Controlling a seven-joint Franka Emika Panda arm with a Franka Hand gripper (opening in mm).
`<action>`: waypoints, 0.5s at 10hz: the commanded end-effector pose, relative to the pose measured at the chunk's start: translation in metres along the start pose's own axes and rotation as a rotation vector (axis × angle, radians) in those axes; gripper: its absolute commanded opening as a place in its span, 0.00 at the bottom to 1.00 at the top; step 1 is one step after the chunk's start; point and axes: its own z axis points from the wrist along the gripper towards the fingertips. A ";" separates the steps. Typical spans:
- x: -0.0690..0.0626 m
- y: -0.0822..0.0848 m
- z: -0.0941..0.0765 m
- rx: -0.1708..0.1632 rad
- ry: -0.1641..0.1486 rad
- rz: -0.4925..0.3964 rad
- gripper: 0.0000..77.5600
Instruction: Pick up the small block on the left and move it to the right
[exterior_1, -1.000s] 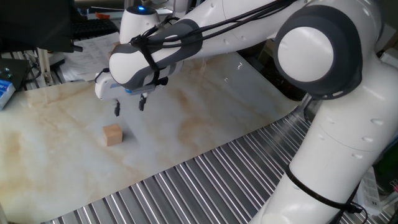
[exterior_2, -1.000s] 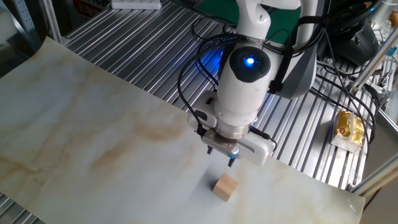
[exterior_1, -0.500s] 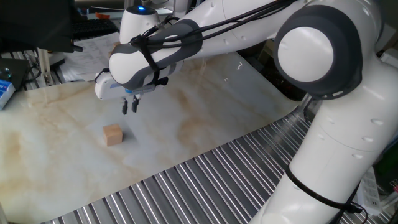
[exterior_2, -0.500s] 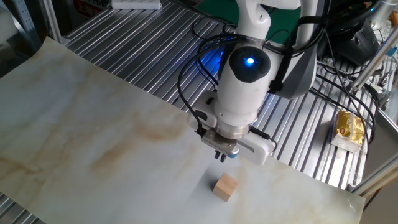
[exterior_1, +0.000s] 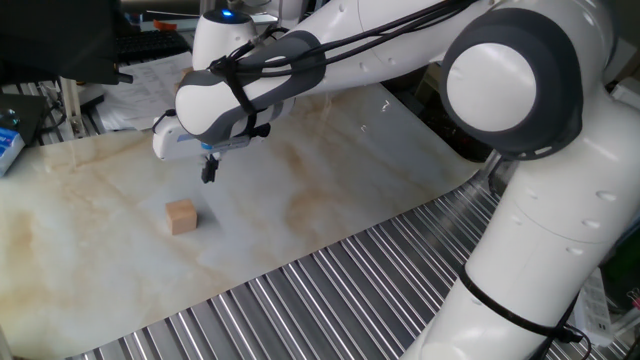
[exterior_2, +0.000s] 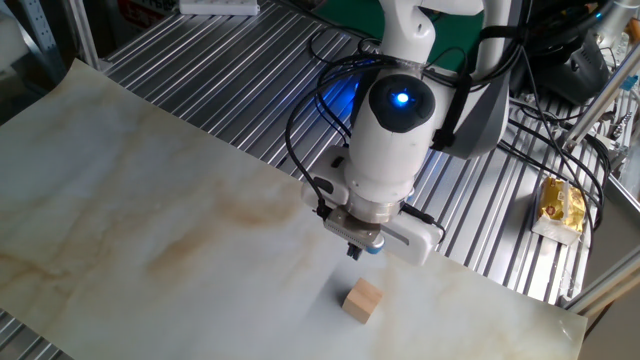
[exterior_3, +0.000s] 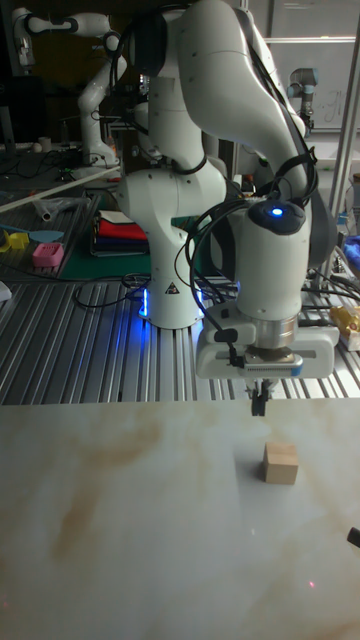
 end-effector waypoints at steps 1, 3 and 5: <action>-0.011 -0.080 -0.020 -0.004 -0.040 -0.061 0.02; -0.011 -0.080 -0.020 -0.004 -0.039 -0.062 0.02; -0.011 -0.081 -0.020 -0.001 -0.039 -0.062 0.02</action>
